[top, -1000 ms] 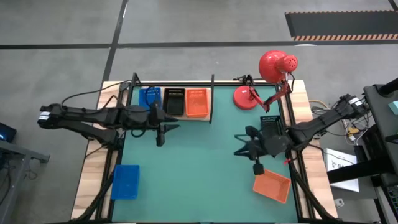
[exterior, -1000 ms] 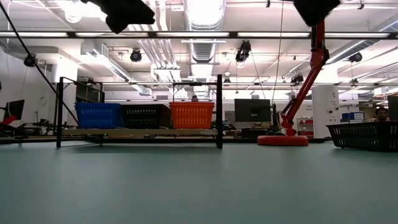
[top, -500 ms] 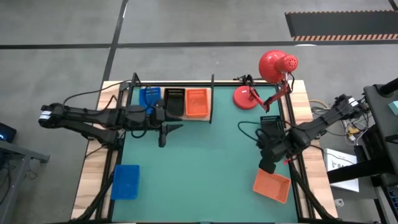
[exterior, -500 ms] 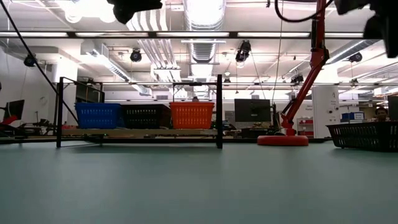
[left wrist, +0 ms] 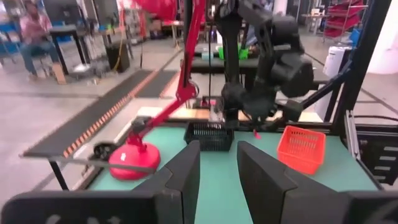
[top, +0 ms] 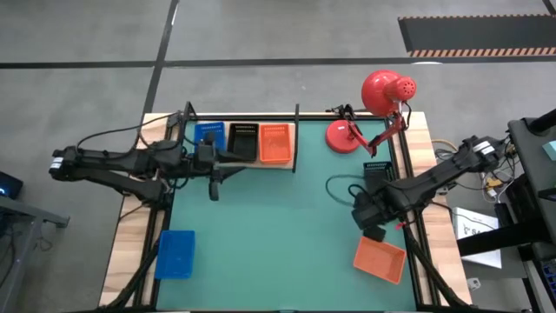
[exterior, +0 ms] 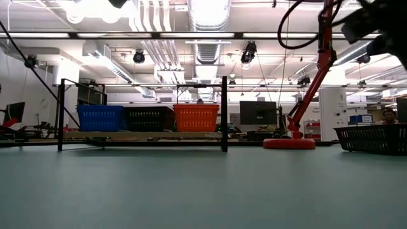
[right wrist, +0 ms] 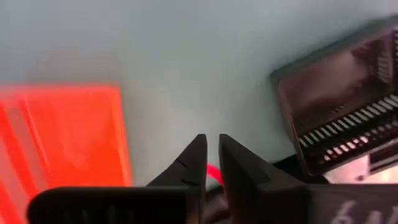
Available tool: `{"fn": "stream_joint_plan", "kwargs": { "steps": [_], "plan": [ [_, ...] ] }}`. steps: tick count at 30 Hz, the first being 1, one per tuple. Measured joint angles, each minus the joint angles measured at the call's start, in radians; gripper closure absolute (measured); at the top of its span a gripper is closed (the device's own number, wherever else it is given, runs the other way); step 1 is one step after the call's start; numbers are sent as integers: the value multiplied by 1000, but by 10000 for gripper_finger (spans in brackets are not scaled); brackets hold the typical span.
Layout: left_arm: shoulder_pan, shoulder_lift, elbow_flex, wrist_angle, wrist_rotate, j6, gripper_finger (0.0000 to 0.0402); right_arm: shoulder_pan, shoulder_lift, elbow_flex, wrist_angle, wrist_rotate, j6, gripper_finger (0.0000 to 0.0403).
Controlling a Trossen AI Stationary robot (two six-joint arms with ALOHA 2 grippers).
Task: Stack baskets on shelf by color
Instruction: Stack the black bin on top of the black bins on the shelf
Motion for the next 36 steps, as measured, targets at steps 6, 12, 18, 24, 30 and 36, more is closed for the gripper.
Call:
{"fn": "stream_joint_plan", "kwargs": {
  "steps": [6, 12, 18, 24, 30, 36],
  "plan": [
    [2, -41, 0, 4, -22, 36, 311, -15, 54, -1, -104, -16, -144, 314],
    [2, -8, -1, 5, -25, 67, 311, -23, 74, -19, -108, 22, -216, 252],
    [2, 66, 0, 28, -25, 110, 311, -7, 48, -71, -106, 26, -263, 220],
    [2, 87, 2, 91, -25, 185, 311, -12, 42, -159, -78, 52, -265, 223],
    [2, 59, 2, 95, -25, 193, 311, -17, 45, -243, 8, 174, -240, 239],
    [2, 22, 2, 95, -25, 197, 311, -36, 45, -265, 132, 225, -259, 273]
  ]
}}
